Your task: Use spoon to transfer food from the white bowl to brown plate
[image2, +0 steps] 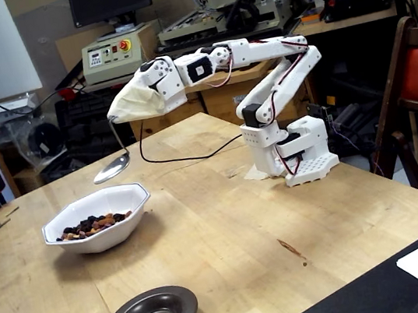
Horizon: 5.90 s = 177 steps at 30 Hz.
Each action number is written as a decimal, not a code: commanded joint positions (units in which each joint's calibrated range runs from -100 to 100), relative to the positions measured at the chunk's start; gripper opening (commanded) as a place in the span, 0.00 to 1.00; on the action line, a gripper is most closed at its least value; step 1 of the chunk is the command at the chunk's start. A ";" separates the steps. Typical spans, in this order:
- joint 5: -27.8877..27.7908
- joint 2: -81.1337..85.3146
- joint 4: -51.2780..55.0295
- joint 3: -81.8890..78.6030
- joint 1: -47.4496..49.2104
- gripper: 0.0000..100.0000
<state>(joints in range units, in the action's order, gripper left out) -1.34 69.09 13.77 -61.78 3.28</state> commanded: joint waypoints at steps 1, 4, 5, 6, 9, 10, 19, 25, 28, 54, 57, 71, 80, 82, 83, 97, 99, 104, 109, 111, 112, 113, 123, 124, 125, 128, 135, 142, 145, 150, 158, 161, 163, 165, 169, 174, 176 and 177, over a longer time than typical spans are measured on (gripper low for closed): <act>-3.96 -5.46 -0.65 8.60 -0.62 0.02; -4.49 -8.62 -0.73 10.63 -0.62 0.02; -4.49 -9.56 -0.73 11.17 -0.62 0.02; -4.49 -10.33 -0.73 11.43 -0.62 0.02; -4.54 -12.99 -0.96 12.14 -0.62 0.02; -4.54 -13.76 -1.75 11.87 -0.62 0.02; -4.49 -19.83 -23.97 9.22 -0.62 0.02; -4.79 -21.97 -34.01 2.49 -3.36 0.02; -4.59 -21.97 -37.56 -2.11 -6.40 0.02; -4.93 -21.80 -48.63 -21.14 -21.66 0.02; -4.98 -21.80 -48.63 -22.37 -21.80 0.02; -11.92 -21.80 -48.63 -22.91 -21.43 0.02; -14.36 -22.57 -48.63 -22.99 -21.21 0.02; -15.09 -22.66 -48.63 -22.99 -21.21 0.02; -15.48 -22.74 -48.63 -22.99 -21.14 0.02; -15.68 -21.89 -48.71 -34.59 -21.06 0.02; -15.68 -21.89 -48.71 -35.47 -21.06 0.02; -13.77 -21.89 -48.71 -35.56 -21.06 0.02; -11.62 -21.89 -48.71 -35.47 -21.06 0.02; -10.65 -21.89 -48.71 -35.47 -21.06 0.02; -10.11 -21.89 -48.71 -35.47 -21.06 0.02; -9.67 -21.89 -48.71 -35.47 -21.06 0.02; -8.40 -23.94 -48.71 -23.08 -21.06 0.02; -8.40 -24.63 -48.71 -22.20 -21.06 0.02; -8.40 -25.31 -48.71 -21.67 -21.06 0.02; -8.40 -27.96 -48.71 -20.34 -21.06 0.02; -8.74 -34.21 -48.71 -20.25 -21.06 0.02; -8.79 -38.92 -48.79 -14.14 -21.06 0.02; -8.40 -42.51 -48.79 -9.63 -21.06 0.02; -8.79 -47.48 -52.90 -3.97 -21.06 0.02; -12.65 -50.90 -61.04 -3.97 -21.36 0.02; -15.97 -50.90 -61.36 -4.50 -21.21 0.02; -17.58 -50.81 -61.36 -4.94 -21.21 0.02; -18.95 -50.81 -61.36 -5.21 -21.21 0.02; -20.32 -50.90 -60.81 -5.91 -21.14 0.02; -20.17 -50.47 -59.78 -10.25 -21.06 0.02; -20.17 -50.30 -59.70 -12.64 -21.06 0.02; -20.17 -50.22 -59.78 -13.70 -21.06 0.02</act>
<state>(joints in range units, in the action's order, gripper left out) -21.42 17.56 -45.80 -73.57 -17.81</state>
